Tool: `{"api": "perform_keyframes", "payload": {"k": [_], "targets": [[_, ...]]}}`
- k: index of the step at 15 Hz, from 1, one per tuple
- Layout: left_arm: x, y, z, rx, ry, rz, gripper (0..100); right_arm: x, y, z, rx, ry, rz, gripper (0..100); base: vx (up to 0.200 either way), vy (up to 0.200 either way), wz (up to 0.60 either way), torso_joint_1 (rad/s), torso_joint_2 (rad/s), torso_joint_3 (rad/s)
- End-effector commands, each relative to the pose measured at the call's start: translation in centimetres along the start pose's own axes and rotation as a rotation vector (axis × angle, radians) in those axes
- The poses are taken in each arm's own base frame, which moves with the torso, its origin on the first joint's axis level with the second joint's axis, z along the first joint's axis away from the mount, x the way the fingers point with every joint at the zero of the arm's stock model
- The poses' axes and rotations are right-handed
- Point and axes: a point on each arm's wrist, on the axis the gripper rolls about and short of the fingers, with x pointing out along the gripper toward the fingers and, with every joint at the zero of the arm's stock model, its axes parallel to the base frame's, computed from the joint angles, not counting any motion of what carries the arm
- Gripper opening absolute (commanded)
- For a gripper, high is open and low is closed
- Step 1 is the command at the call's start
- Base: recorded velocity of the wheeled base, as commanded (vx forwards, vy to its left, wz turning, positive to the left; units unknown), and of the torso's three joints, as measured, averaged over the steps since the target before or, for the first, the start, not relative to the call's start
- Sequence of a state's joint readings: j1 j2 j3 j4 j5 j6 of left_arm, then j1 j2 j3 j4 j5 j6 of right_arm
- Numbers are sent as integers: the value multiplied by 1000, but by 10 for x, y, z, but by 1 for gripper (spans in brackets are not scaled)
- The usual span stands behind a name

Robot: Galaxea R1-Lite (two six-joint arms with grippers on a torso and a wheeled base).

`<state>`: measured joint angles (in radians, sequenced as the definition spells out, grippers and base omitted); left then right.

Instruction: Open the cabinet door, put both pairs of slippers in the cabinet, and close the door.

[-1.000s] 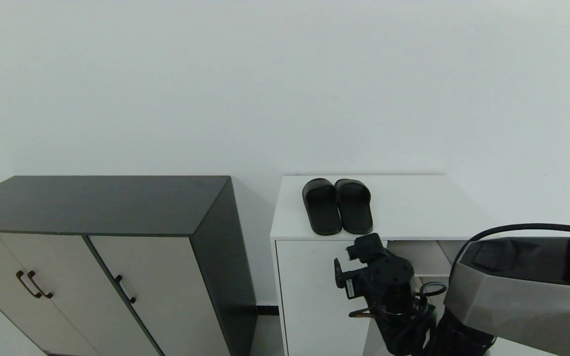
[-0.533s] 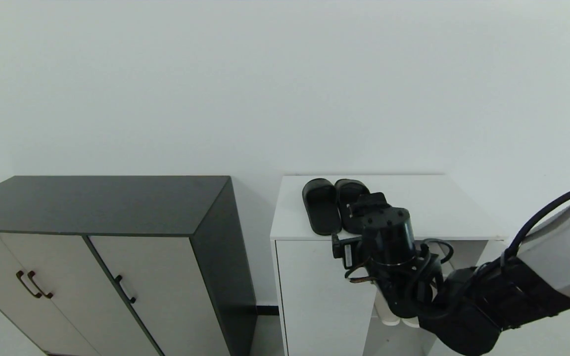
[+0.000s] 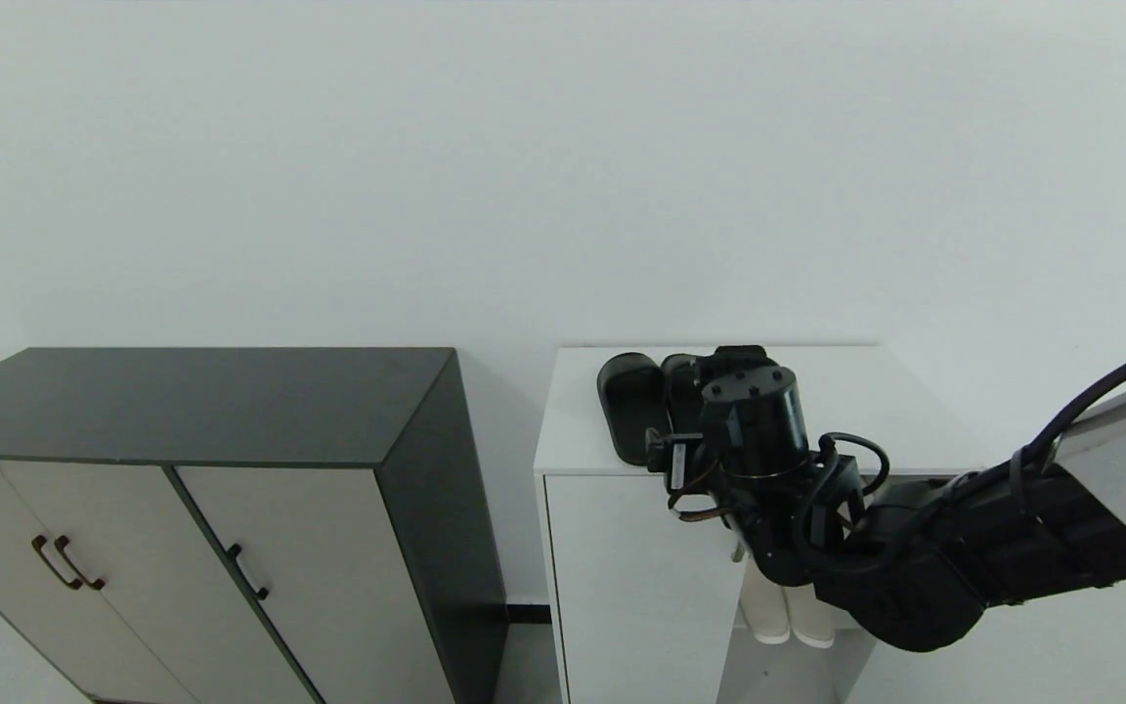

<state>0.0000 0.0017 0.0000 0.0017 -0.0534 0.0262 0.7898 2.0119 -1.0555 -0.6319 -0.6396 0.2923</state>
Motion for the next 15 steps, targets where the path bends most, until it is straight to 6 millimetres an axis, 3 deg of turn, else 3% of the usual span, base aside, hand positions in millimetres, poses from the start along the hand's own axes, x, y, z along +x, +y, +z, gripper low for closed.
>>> {"api": "perform_keyframes", "payload": {"k": [1,3,14,15], "targets": [[0,0,0,0,0,0,0,4,0,-9,-8,10,-4,100,0,0,0,0,0,0],[0,0,0,1,0,0,0,5,0,-10,-9,9,-3,100,0,0,0,0,0,0],[0,0,0,0,0,0,0,16,2,-28,-28,38,-14,100,200,0,0,4,1,0],[0,0,0,-2,0,0,0,19,3,-32,-27,35,-13,100,0,0,0,0,0,0]]}}
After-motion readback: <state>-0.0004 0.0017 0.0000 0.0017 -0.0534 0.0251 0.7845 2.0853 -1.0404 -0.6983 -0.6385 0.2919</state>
